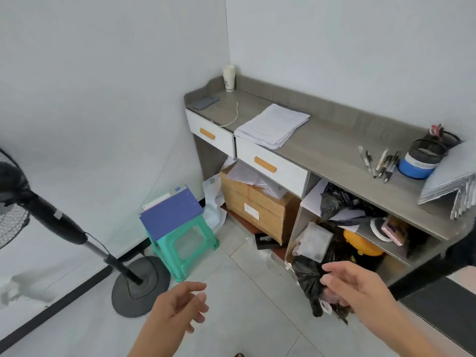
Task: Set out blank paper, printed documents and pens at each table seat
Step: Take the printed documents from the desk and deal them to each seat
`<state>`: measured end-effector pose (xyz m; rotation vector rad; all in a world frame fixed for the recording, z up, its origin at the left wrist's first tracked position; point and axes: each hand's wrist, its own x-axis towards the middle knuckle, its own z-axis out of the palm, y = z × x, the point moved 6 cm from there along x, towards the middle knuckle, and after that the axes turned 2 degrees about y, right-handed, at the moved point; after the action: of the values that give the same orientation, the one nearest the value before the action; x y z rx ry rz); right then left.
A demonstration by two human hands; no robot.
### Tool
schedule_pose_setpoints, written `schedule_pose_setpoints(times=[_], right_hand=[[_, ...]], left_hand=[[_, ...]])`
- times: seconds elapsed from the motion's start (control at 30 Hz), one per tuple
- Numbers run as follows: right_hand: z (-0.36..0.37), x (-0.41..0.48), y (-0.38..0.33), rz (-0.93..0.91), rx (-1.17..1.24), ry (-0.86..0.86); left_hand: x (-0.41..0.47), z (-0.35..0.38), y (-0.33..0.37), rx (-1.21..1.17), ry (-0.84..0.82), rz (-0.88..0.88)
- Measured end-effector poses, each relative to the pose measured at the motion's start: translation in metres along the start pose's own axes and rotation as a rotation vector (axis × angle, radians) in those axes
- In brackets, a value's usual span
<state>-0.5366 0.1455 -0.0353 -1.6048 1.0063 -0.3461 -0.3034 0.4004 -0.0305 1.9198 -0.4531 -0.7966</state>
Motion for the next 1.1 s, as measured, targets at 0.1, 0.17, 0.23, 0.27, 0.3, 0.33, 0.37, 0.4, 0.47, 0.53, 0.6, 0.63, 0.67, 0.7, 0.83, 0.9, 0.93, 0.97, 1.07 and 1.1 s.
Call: schedule_pose_setpoints(times=[0.1, 0.17, 0.23, 0.27, 0.3, 0.33, 0.37, 0.4, 0.47, 0.53, 0.6, 0.63, 0.67, 0.7, 0.83, 0.9, 0.93, 0.97, 1.07, 1.1], right_hand=[[-0.003, 0.047, -0.028, -0.027, -0.014, 0.054], [-0.008, 0.075, -0.038, -0.018, -0.005, 0.097], [-0.012, 0.106, -0.04, 0.01, 0.021, 0.138], [-0.013, 0.122, -0.04, 0.023, 0.034, 0.15], [-0.014, 0.14, -0.041, 0.032, 0.043, 0.157], [-0.016, 0.16, -0.041, 0.04, 0.043, 0.161], [-0.018, 0.181, -0.043, 0.042, 0.04, 0.159], [-0.021, 0.203, -0.044, 0.044, 0.04, 0.156], [-0.027, 0.247, -0.049, 0.063, 0.059, 0.153], [-0.031, 0.289, -0.059, 0.086, 0.089, 0.152], [-0.034, 0.331, -0.077, 0.082, 0.103, 0.142], [-0.035, 0.351, -0.086, 0.066, 0.1, 0.14], [-0.037, 0.37, -0.094, 0.052, 0.09, 0.139], [-0.037, 0.386, -0.103, 0.045, 0.075, 0.131], [-0.038, 0.44, -0.13, 0.035, 0.057, 0.142], [-0.038, 0.465, -0.132, 0.063, 0.029, 0.164], [-0.036, 0.478, -0.131, 0.08, 0.023, 0.185], [-0.034, 0.489, -0.13, 0.1, 0.017, 0.212], [-0.026, 0.517, -0.128, 0.162, 0.028, 0.321], [-0.023, 0.524, -0.128, 0.19, 0.05, 0.355]], left_hand=[[0.072, -0.004, 0.041, 0.064, -0.045, 0.051], [0.112, 0.002, 0.066, 0.077, -0.099, 0.078], [0.15, 0.01, 0.085, 0.077, -0.137, 0.093], [0.169, 0.014, 0.091, 0.083, -0.152, 0.097], [0.189, 0.018, 0.097, 0.092, -0.169, 0.095], [0.21, 0.022, 0.101, 0.105, -0.178, 0.088], [0.231, 0.026, 0.105, 0.121, -0.178, 0.084], [0.25, 0.029, 0.109, 0.136, -0.174, 0.081], [0.287, 0.034, 0.122, 0.14, -0.164, 0.059], [0.32, 0.037, 0.141, 0.133, -0.164, 0.039], [0.353, 0.039, 0.162, 0.122, -0.166, 0.036], [0.371, 0.04, 0.171, 0.121, -0.157, 0.048], [0.387, 0.041, 0.177, 0.13, -0.146, 0.06], [0.401, 0.042, 0.182, 0.131, -0.138, 0.063], [0.456, 0.051, 0.202, 0.115, -0.186, 0.047], [0.492, 0.057, 0.212, 0.143, -0.208, 0.059], [0.512, 0.059, 0.217, 0.161, -0.217, 0.074], [0.531, 0.062, 0.224, 0.176, -0.224, 0.095], [0.588, 0.072, 0.246, 0.263, -0.255, 0.199], [0.606, 0.075, 0.253, 0.312, -0.269, 0.244]])
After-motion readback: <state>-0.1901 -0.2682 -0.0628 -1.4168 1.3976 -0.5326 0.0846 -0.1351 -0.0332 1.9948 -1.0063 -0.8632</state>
